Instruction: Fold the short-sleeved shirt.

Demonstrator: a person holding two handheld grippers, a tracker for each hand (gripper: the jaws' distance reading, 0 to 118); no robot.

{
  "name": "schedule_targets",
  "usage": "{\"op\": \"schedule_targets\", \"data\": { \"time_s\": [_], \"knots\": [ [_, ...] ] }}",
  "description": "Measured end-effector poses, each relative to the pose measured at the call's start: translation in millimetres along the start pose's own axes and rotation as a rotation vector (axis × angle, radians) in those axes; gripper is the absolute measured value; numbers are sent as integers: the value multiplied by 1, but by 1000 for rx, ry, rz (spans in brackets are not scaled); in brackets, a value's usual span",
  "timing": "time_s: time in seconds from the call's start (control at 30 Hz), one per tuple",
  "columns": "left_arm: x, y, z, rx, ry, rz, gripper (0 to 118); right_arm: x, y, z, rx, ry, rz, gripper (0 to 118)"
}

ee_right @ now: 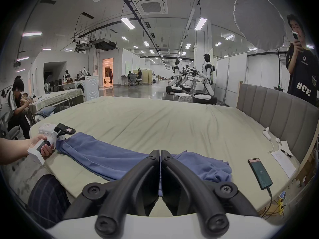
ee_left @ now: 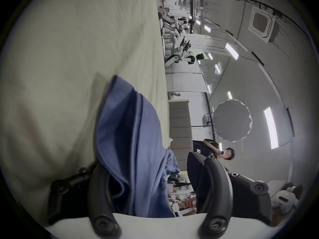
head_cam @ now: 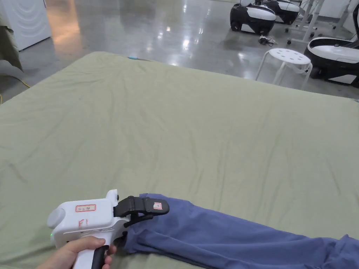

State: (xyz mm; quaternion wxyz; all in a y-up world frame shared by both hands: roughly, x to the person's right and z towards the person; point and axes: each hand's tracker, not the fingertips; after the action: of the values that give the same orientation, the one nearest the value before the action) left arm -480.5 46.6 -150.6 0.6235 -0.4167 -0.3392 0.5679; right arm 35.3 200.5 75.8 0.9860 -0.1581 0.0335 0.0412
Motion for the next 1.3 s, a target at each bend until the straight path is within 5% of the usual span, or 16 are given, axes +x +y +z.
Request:
{"op": "schedule_targets", "data": {
  "time_s": [0.03, 0.1, 0.13, 0.17, 0.33, 0.57, 0.73, 0.9, 1.07, 1.13, 1.27, 1.3],
  "knots": [
    [4, 0, -2, 6, 60, -25, 53, -2, 0, -2, 0, 3, -7, 3],
    [16, -6, -2, 32, 319, -105, 7, -5, 0, -4, -2, 15, -28, 3],
    [16, -14, 0, 79, 432, -145, 6, -7, -1, -3, 1, 22, -36, 3],
    [17, -17, 6, 72, 260, -167, 6, -8, -1, -2, 3, 29, -39, 3],
    [54, -36, 22, 197, 544, -285, 6, -9, 0, 6, 15, 41, -13, 3],
    [112, -60, 45, 400, 600, -210, 6, 3, -1, 24, 50, 37, -22, 3],
    [170, -132, -38, 338, 559, -376, 6, 14, 0, 37, 69, 76, -69, 3],
    [165, -169, -150, 243, 640, -566, 6, 28, 4, 44, 51, 102, -105, 3],
    [126, -183, -240, 235, 951, -747, 6, 38, 5, 54, 72, 93, -69, 3],
    [112, -186, -255, 191, 1013, -798, 14, 41, 6, 57, 80, 104, -74, 3],
    [131, -188, -242, 151, 838, -758, 81, 44, 5, 59, 92, 112, -87, 3],
    [142, -190, -236, 184, 795, -764, 83, 44, 4, 59, 93, 112, -86, 3]
  ]
}}
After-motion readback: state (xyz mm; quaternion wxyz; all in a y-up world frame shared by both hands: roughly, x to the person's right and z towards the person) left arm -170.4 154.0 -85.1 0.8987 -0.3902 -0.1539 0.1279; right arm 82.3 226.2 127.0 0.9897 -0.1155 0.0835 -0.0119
